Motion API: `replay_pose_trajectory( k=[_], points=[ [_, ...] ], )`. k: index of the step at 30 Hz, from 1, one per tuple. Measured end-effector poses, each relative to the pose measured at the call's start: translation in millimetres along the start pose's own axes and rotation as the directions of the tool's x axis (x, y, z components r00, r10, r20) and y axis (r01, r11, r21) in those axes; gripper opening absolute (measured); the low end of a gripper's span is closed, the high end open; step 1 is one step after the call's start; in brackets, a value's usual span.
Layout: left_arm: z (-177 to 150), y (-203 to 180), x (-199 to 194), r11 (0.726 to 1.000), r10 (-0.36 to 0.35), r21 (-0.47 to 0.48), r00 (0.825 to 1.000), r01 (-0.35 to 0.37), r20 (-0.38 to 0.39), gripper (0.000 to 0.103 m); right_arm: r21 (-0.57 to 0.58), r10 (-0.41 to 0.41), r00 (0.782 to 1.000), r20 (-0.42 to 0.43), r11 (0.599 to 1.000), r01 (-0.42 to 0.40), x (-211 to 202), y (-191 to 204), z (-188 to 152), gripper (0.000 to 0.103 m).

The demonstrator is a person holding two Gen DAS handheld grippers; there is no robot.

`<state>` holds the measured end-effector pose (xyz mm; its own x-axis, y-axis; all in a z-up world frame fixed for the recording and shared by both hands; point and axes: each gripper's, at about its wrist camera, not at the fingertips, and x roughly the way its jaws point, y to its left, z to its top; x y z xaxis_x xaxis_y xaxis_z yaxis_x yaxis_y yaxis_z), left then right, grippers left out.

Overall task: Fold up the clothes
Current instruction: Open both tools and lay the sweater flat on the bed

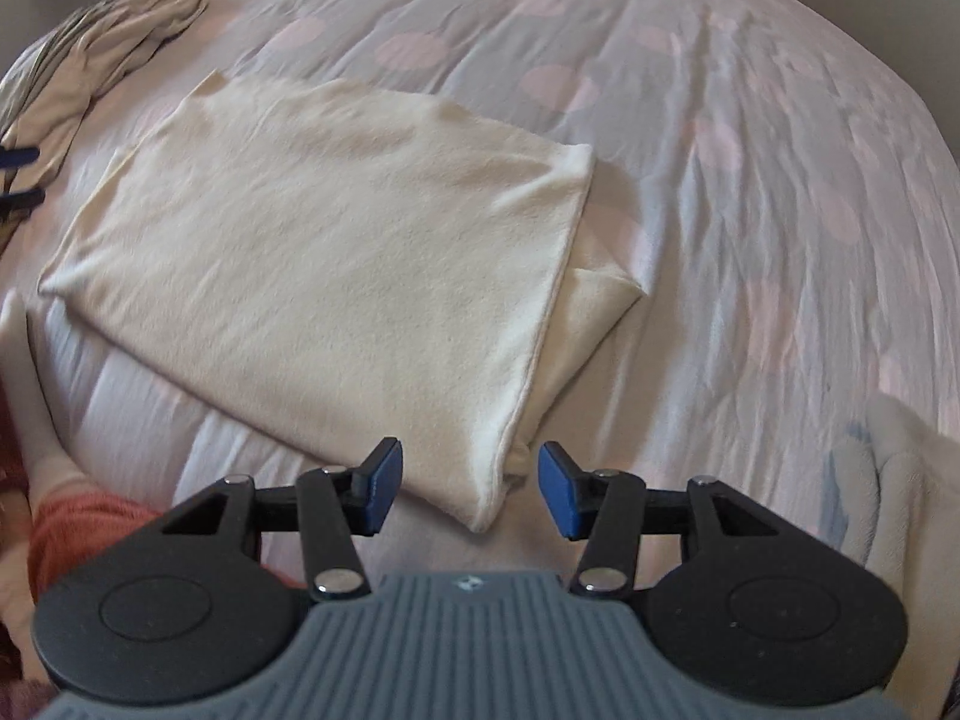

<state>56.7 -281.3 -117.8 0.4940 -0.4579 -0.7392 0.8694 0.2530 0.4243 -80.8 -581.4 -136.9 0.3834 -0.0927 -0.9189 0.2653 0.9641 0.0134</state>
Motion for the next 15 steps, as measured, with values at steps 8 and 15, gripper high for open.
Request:
replay_pose_trajectory(
  k=[8, 15],
  points=[
    [8.1, 25.0, 53.7, 0.986, -0.016, -0.167, 0.995, -0.001, -0.103, 0.026, 0.333, 0.061, 0.995, 0.078, 0.939, -0.084, 17.7, -28.3, 10.8, 0.065],
    [-2.6, 40.8, 83.3, 0.971, -0.044, -0.240, 0.988, 0.007, -0.149, 0.026, 0.475, 0.022, 0.997, 0.073, 0.879, -0.054, 43.8, -47.7, 12.6, 0.065]
  ],
)
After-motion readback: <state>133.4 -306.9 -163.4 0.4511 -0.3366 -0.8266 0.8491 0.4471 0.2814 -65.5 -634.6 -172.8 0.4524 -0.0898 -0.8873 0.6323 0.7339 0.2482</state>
